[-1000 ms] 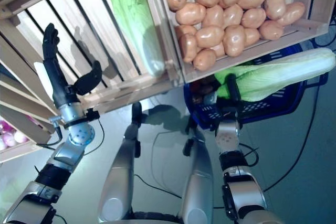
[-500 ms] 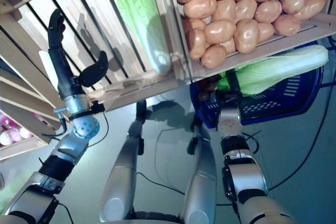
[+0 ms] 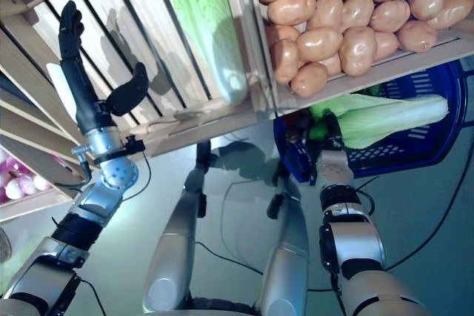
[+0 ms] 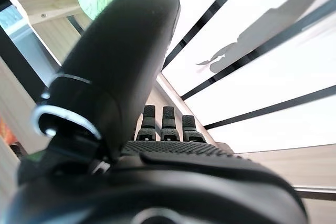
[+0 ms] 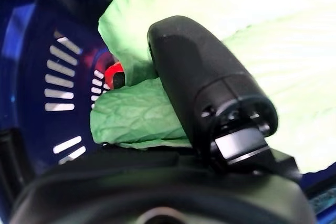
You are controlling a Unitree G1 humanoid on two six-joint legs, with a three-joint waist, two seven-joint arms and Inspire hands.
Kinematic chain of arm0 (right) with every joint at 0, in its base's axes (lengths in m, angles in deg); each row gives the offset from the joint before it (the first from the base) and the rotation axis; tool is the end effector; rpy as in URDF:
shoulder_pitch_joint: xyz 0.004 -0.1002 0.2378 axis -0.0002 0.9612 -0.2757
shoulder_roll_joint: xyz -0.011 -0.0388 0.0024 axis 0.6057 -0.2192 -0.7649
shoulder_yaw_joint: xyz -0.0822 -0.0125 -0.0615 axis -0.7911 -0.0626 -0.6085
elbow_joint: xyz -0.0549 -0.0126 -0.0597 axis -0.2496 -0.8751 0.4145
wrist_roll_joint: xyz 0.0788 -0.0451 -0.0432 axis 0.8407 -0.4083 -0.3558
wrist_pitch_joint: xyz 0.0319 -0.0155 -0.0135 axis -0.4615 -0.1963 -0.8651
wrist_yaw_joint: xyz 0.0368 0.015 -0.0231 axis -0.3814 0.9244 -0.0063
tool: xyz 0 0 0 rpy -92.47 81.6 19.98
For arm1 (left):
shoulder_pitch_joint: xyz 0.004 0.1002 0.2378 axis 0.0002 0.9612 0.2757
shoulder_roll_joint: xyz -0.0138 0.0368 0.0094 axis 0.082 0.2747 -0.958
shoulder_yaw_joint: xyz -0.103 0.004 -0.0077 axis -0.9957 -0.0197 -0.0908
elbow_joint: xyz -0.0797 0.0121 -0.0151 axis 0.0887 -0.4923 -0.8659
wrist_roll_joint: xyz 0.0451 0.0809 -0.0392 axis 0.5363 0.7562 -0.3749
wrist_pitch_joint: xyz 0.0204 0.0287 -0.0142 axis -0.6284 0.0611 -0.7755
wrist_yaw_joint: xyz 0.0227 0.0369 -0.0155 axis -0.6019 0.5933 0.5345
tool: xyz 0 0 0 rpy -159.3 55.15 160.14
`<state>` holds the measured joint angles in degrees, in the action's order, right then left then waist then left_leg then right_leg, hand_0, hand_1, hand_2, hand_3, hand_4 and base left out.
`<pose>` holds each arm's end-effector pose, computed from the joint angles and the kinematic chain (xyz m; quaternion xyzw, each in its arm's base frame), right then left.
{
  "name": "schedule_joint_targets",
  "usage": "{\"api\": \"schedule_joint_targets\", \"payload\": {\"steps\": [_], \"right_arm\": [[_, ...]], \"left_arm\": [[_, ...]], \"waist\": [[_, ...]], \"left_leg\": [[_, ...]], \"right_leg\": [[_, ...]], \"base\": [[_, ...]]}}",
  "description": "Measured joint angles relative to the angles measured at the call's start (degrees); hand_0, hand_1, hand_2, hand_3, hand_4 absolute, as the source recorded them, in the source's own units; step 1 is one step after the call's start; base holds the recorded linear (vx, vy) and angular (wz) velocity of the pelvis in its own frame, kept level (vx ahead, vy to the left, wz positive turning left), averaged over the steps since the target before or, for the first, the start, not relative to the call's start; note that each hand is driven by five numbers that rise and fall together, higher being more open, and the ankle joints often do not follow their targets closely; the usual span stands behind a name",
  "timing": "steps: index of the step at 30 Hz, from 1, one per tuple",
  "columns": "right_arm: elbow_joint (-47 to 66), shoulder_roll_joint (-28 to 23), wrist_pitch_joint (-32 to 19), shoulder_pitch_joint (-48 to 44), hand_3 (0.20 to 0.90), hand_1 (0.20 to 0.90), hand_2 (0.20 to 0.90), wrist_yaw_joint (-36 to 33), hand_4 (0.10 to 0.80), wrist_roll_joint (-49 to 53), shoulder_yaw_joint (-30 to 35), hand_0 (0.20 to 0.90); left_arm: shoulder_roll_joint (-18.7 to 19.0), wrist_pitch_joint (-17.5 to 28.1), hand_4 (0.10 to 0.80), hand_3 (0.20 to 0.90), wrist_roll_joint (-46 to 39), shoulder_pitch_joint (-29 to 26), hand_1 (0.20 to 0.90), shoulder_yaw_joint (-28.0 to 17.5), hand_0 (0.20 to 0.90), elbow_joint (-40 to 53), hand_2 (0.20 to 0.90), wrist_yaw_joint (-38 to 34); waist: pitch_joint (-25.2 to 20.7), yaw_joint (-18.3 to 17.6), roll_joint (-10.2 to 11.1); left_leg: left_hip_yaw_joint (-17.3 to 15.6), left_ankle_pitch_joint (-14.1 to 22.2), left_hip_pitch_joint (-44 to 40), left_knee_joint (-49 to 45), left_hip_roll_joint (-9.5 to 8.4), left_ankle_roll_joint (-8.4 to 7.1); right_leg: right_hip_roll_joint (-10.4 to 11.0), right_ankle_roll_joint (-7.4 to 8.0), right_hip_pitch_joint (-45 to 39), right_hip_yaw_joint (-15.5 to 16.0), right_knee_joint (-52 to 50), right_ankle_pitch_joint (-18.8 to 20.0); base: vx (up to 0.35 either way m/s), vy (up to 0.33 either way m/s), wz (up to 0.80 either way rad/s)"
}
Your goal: Put vegetables into the basket
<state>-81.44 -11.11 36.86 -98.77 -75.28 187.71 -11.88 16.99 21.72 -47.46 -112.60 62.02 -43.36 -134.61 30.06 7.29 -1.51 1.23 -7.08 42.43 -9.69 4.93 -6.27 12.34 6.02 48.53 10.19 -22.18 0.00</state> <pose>0.3330 -0.2319 0.1006 0.6656 0.0909 -0.2938 0.6800 0.2783 0.1761 0.1272 0.1904 -0.3657 0.2653 0.8716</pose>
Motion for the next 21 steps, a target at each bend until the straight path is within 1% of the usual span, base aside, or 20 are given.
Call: {"api": "schedule_joint_targets", "payload": {"steps": [1,2,3,4,10,13,15,18,21], "right_arm": [[0.0,0.0,0.0,0.0,0.3,0.3,0.3,-0.8,0.4,1.4,0.0,0.3],[0.0,0.0,0.0,-0.1,0.462,0.462,0.462,-1.2,0.508,2.8,0.1,0.462],[0.0,0.0,0.0,-0.1,0.462,0.462,0.462,-1.3,0.508,3.0,0.1,0.462],[0.0,0.0,-0.1,-0.1,0.9,0.9,0.9,-1.5,0.8,4.6,0.1,0.9],[0.2,-0.1,-1.2,-0.2,0.9,0.9,0.9,-2.5,0.8,4.5,0.1,0.9],[0.9,-0.1,-2.5,0.9,0.9,0.9,0.9,-2.8,0.8,4.4,0.1,0.9],[2.4,0.0,-3.2,2.5,0.9,0.9,0.9,-2.8,0.8,4.4,0.1,0.9],[3.4,0.0,-4.5,4.8,0.9,0.9,0.9,-2.8,0.8,3.8,0.1,0.9],[6.4,-0.4,-6.9,7.7,0.9,0.9,0.9,-3.2,0.8,-0.8,0.1,0.9]], "left_arm": [[0.2,0.0,0.8,0.9,1.2,-0.1,0.9,0.0,0.9,0.0,0.9,0.0],[0.5,0.0,0.8,0.9,2.1,0.0,0.9,0.0,0.9,0.0,0.9,0.0],[0.6,0.0,0.8,0.9,2.4,0.0,0.9,0.0,0.9,0.0,0.9,0.0],[1.2,0.0,0.8,0.9,2.8,0.0,0.9,0.1,0.9,0.0,0.9,0.0],[4.2,0.2,0.8,0.9,2.8,0.3,0.9,-0.2,0.9,0.0,0.9,0.3],[4.8,0.5,0.8,0.9,2.8,0.6,0.9,-1.0,0.9,0.4,0.9,3.6],[5.8,0.4,0.8,0.9,3.0,2.0,0.9,-1.0,0.9,1.2,0.9,6.2],[8.9,0.2,0.8,0.9,5.7,4.2,0.9,-1.0,0.9,3.2,0.9,9.4],[12.8,-2.9,0.8,0.9,9.1,5.3,0.9,-1.1,0.9,5.1,0.9,12.5]], "waist": [[0.0,0.0,0.0],[0.0,0.0,0.0],[0.0,0.0,0.0],[0.0,-0.1,0.0],[0.0,-0.1,-0.1],[0.0,0.0,-0.2],[0.0,-0.1,-0.2],[0.0,-0.2,-0.4],[0.0,-0.3,-1.2]], "left_leg": [[0.0,0.0,0.0,0.0,-0.02,0.0],[0.0,0.0,0.0,-0.1,-0.04,0.01],[0.0,0.0,0.0,-0.1,-0.04,0.01],[0.0,0.0,0.0,-0.1,-0.05,0.01],[0.0,0.0,-0.1,-0.6,-0.08,0.01],[0.0,0.0,-0.5,-0.6,-0.12,0.02],[0.0,0.0,-1.4,-0.5,-0.14,0.07],[-0.1,0.1,-3.7,0.2,-0.14,0.15],[-0.1,0.2,-5.6,0.6,-0.28,0.34]], "right_leg": [[0.0,0.02,-0.1,0.0,0.0,0.0],[0.0,0.04,-0.1,0.0,0.0,0.0],[0.0,0.05,-0.1,0.0,0.0,0.0],[0.0,0.06,-0.1,0.0,-0.1,0.1],[0.0,0.08,-0.3,-0.1,-0.2,0.1],[0.0,0.12,-0.8,-0.2,-0.2,0.1],[0.0,0.13,-1.7,-0.2,0.0,0.1],[0.0,0.23,-3.9,-0.2,0.6,0.1],[-0.1,0.47,-5.9,-0.5,1.6,0.3]], "base": [[0.0,0.0,0.0],[0.0,0.0,0.0],[0.0,0.0,0.0],[0.0,0.0,0.0],[0.0,0.0,0.0],[0.0,0.0,0.0],[0.031,0.031,-0.01],[0.051,0.042,-0.03],[0.014,0.039,-0.03]]}}
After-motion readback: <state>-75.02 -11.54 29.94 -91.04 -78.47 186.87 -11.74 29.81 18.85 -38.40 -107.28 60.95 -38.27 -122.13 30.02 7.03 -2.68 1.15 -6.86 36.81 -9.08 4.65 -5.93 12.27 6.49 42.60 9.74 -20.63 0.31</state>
